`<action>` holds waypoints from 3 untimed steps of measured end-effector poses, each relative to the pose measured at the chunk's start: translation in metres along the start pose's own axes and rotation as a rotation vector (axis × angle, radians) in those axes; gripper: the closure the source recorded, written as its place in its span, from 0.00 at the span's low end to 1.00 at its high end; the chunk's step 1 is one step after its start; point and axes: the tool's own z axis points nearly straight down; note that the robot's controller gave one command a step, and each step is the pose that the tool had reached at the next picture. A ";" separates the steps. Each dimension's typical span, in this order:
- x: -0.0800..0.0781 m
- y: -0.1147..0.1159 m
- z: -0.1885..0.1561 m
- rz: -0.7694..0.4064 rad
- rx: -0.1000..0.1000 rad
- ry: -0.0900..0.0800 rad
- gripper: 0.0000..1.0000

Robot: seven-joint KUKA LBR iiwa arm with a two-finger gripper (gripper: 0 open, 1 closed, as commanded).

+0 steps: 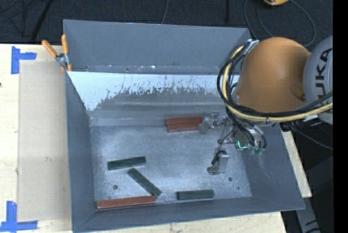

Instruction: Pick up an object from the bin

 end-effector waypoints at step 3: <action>0.017 0.033 0.087 -0.020 0.000 -0.004 0.00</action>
Offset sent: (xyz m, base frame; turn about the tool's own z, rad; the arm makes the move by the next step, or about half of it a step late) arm -0.0200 0.0542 -0.1217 -0.0658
